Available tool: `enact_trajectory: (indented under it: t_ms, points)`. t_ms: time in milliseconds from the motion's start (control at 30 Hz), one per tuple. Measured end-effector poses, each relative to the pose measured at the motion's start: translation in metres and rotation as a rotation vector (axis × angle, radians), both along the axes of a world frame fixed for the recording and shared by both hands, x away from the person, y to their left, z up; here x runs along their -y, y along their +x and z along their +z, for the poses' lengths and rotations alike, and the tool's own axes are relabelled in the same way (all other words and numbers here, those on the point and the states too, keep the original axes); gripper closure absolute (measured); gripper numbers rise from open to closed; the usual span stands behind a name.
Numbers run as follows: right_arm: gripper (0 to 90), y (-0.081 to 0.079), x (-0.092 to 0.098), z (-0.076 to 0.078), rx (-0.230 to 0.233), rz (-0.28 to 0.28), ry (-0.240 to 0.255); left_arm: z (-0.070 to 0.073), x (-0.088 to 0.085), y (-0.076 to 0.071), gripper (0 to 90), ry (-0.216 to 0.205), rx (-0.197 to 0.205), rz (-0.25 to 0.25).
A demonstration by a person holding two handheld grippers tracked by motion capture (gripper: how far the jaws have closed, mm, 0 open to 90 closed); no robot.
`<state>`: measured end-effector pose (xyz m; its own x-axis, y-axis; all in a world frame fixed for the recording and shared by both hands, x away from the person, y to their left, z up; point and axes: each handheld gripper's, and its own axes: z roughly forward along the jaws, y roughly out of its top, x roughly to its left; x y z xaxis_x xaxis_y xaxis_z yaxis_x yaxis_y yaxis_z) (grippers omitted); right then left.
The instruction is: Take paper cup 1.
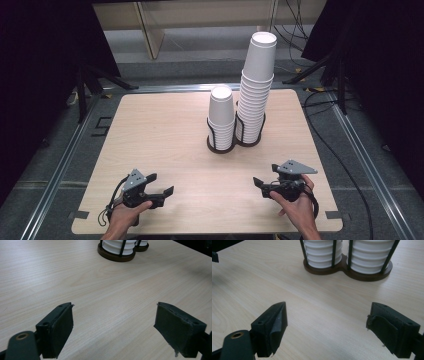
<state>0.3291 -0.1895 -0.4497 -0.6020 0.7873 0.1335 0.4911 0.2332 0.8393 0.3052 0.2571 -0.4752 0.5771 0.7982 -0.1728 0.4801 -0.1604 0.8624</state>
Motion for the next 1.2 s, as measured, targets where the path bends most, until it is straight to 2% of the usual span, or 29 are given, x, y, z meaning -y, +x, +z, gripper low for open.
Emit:
enact_trajectory:
  t_ms: [100, 133, 167, 200, 267, 300, 333, 367, 400, 433, 533, 567, 600, 700, 733, 767, 800, 833, 867, 967, 1033, 1067, 1100, 1133, 1167, 1200]
  points:
    - [17.2, 0.002, -0.002, 0.002, 0.025, 0.011, -0.014, 0.0, -0.001, 0.0, 14.6, 0.006, 0.0, -0.002]
    - [17.3, 0.002, -0.003, 0.003, 0.013, 0.008, -0.007, 0.0, -0.001, 0.0, 14.6, 0.008, -0.001, -0.003]
    - [17.3, 0.003, -0.004, 0.003, 0.022, 0.011, -0.014, 0.0, -0.001, 0.0, 14.6, 0.01, -0.001, -0.003]
    - [17.3, 0.002, -0.005, 0.005, 0.002, 0.008, -0.013, 0.0, -0.001, 0.0, 14.6, 0.01, -0.001, -0.003]
    - [17.7, 0.003, -0.006, 0.006, 0.004, 0.01, -0.012, -0.001, -0.001, 0.001, 14.6, -0.003, 0.007, -0.011]
    - [19.4, 0.005, -0.008, 0.008, 0.037, 0.03, -0.015, -0.002, 0.0, 0.001, 14.6, -0.01, 0.009, -0.007]
    - [20.0, 0.006, -0.009, 0.009, 0.038, 0.038, -0.018, -0.002, 0.0, 0.001, 14.6, -0.009, 0.008, -0.004]
    - [19.9, 0.006, -0.011, 0.01, 0.031, 0.037, 0.004, -0.002, 0.0, 0.001, 14.6, -0.011, 0.009, -0.003]
    - [19.9, 0.007, -0.011, 0.013, 0.038, 0.043, -0.016, -0.002, 0.0, 0.001, 14.6, -0.011, 0.008, -0.003]
    - [19.9, 0.007, -0.013, 0.015, 0.033, 0.038, -0.017, -0.001, 0.0, 0.001, 14.6, -0.01, 0.007, -0.001]
    - [20.0, 0.012, -0.016, 0.019, 0.066, 0.051, -0.032, -0.001, -0.001, 0.001, 14.6, 0.002, 0.006, -0.004]
    - [20.0, 0.013, -0.018, 0.021, 0.047, 0.046, -0.023, -0.001, -0.001, 0.001, 14.6, 0.002, 0.006, -0.004]
    - [20.1, 0.015, -0.019, 0.022, 0.065, 0.053, -0.031, -0.001, -0.001, 0.001, 14.6, -0.001, 0.008, -0.003]
    - [20.4, 0.019, -0.024, 0.029, 0.066, 0.055, -0.028, -0.001, -0.001, 0.002, 14.6, 0.0, 0.007, -0.002]
    - [20.4, 0.022, -0.025, 0.031, 0.086, 0.058, -0.025, -0.001, -0.001, 0.002, 14.6, -0.001, 0.008, -0.001]
    - [20.5, 0.023, -0.027, 0.034, 0.079, 0.057, -0.021, -0.001, -0.001, 0.002, 14.6, -0.002, 0.008, 0.0]
    - [20.5, 0.026, -0.028, 0.036, 0.095, 0.066, -0.027, -0.001, -0.001, 0.002, 14.6, 0.0, 0.008, -0.001]
    - [20.6, 0.028, -0.032, 0.038, 0.095, 0.071, -0.005, -0.001, -0.001, 0.001, 14.6, 0.002, 0.008, 0.001]
    - [20.8, 0.031, -0.032, 0.041, 0.119, 0.067, -0.029, -0.001, -0.001, 0.001, 14.6, -0.002, 0.01, -0.002]
    - [20.8, 0.037, -0.04, 0.048, 0.107, 0.074, -0.017, -0.001, -0.001, 0.001, 14.6, -0.006, 0.01, -0.001]
    - [20.4, 0.042, -0.044, 0.053, 0.127, 0.076, -0.007, -0.001, -0.001, 0.001, 14.6, -0.003, 0.008, -0.004]
    - [20.1, 0.044, -0.045, 0.056, 0.13, 0.082, -0.02, -0.001, -0.001, 0.001, 14.6, -0.003, 0.008, -0.004]
    - [19.9, 0.045, -0.047, 0.059, 0.12, 0.073, -0.014, -0.001, -0.001, 0.002, 14.6, -0.002, 0.007, -0.004]
    - [19.9, 0.049, -0.048, 0.061, 0.145, 0.078, -0.017, -0.001, -0.001, 0.001, 14.6, 0.011, 0.003, 0.0]
    - [19.9, 0.05, -0.05, 0.064, 0.132, 0.069, -0.006, -0.001, -0.001, 0.001, 14.6, 0.006, 0.003, -0.001]
    - [19.7, 0.053, -0.051, 0.066, 0.151, 0.072, -0.01, -0.001, -0.001, 0.001, 14.6, 0.009, 0.005, -0.001]
